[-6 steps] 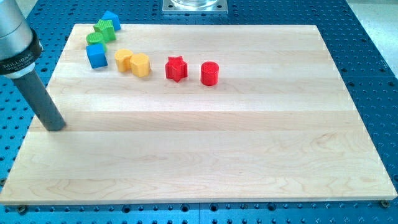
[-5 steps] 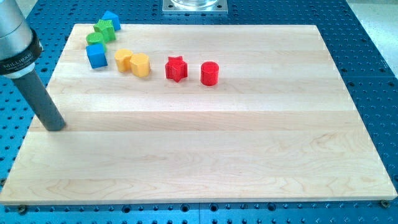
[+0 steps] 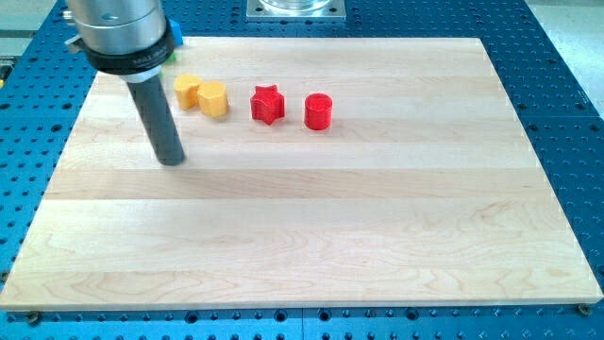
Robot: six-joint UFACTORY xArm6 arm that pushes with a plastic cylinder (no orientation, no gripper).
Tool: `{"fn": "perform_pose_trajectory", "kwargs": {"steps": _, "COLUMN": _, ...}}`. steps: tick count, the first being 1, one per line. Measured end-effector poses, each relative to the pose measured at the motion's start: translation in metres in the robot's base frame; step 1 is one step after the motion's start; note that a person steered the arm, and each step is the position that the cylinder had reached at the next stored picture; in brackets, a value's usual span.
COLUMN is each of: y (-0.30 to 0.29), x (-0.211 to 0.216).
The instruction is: Push the green circle along with blue cube towards the bottom
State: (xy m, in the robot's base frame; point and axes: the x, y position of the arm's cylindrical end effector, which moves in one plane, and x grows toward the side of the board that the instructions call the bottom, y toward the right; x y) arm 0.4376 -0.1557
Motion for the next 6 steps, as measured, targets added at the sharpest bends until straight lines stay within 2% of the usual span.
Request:
{"fn": "perform_pose_trajectory", "kwargs": {"steps": 1, "y": 0.024, "x": -0.011}}
{"fn": "perform_pose_trajectory", "kwargs": {"steps": 2, "y": 0.066, "x": -0.040}}
{"fn": "perform_pose_trajectory", "kwargs": {"steps": 3, "y": 0.065, "x": -0.038}}
{"fn": "perform_pose_trajectory", "kwargs": {"steps": 4, "y": 0.008, "x": -0.024}}
{"fn": "perform_pose_trajectory", "kwargs": {"steps": 6, "y": -0.083, "x": -0.075}}
